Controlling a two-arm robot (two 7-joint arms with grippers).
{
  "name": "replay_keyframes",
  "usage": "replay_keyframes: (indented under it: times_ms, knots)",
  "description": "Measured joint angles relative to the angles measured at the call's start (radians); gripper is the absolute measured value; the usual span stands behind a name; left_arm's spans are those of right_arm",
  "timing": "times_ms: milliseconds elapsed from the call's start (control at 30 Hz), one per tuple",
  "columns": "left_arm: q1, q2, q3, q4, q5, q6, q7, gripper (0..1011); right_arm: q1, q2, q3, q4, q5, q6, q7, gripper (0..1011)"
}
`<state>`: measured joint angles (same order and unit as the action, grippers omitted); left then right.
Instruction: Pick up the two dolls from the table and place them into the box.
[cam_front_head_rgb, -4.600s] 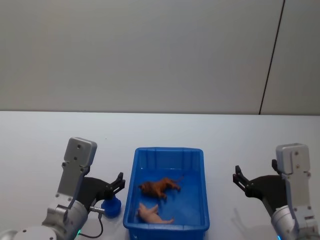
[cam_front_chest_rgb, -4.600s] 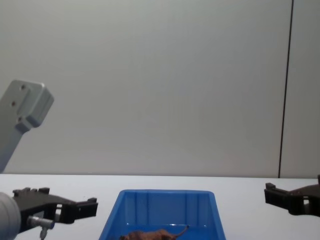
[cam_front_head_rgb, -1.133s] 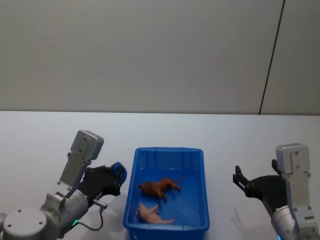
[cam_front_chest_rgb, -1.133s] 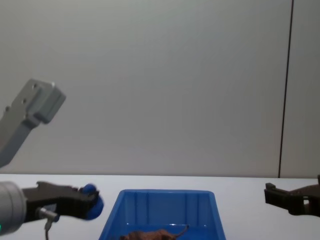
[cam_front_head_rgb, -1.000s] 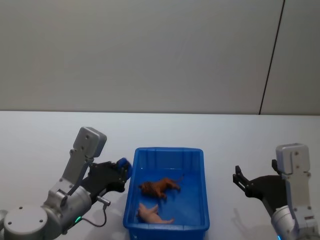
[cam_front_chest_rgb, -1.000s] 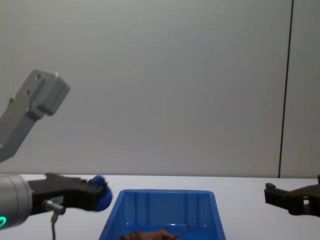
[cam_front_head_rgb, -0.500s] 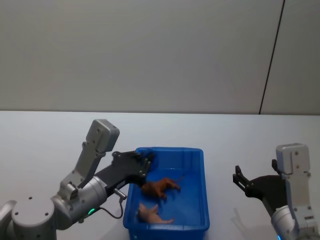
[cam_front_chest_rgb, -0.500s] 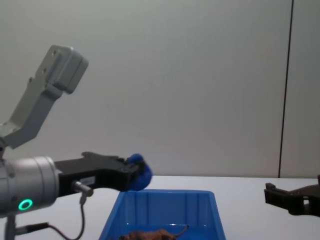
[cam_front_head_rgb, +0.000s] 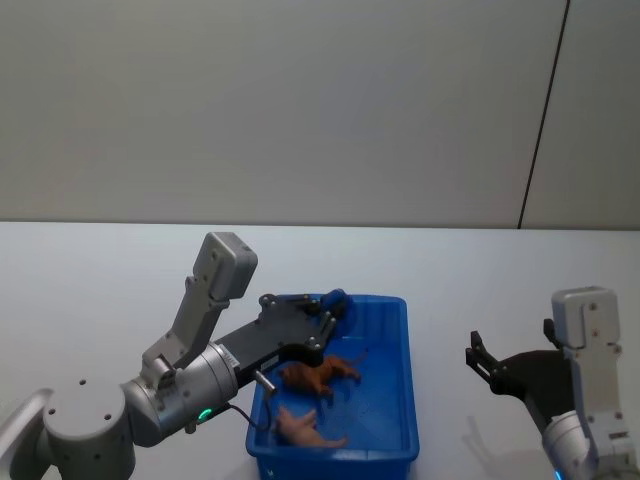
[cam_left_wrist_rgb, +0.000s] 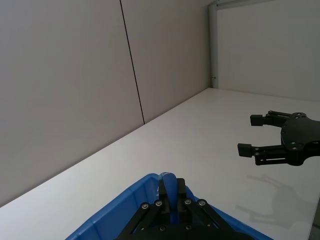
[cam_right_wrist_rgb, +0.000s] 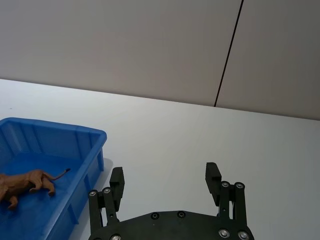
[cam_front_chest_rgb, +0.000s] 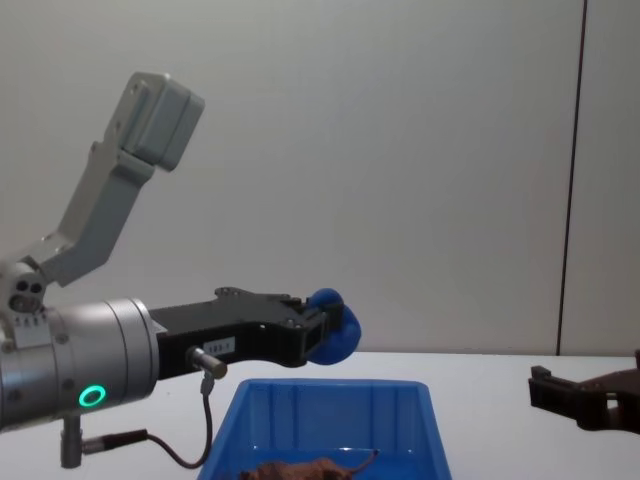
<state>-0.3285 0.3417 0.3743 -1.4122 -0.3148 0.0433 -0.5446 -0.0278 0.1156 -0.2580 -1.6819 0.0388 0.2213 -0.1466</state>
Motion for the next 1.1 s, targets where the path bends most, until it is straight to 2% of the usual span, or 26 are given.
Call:
replay_keyframes:
  times_ms: [133,433,600,767,867,933,967,1100]
  knots:
    - [-0.001,0.0,0.001,0.0,0.001,0.0,0.0,63,0.0,0.0,0.0,0.0,0.0,0.0,0.0,1001]
    - [0.012,0.009,0.0,-0.018,0.009,0.004,0.045,42,0.0,0.0,0.0,0.0,0.0,0.0,0.0,1001]
    - [0.018,0.014,-0.001,-0.027,0.016,0.01,0.06,165,0.0,0.0,0.0,0.0,0.0,0.0,0.0,1001]
    - [0.024,0.02,-0.001,-0.04,0.03,0.028,0.075,363,0.0,0.0,0.0,0.0,0.0,0.0,0.0,1001]
    - [0.026,0.023,-0.002,-0.048,0.039,0.038,0.08,422,0.0,0.0,0.0,0.0,0.0,0.0,0.0,1001]
    - [0.027,0.025,-0.002,-0.053,0.044,0.046,0.081,488,0.0,0.0,0.0,0.0,0.0,0.0,0.0,1001]
    - [0.027,0.025,-0.002,-0.055,0.046,0.049,0.082,552,0.0,0.0,0.0,0.0,0.0,0.0,0.0,1001]
    - [0.028,0.028,-0.002,-0.062,0.054,0.06,0.083,677,0.0,0.0,0.0,0.0,0.0,0.0,0.0,1001]
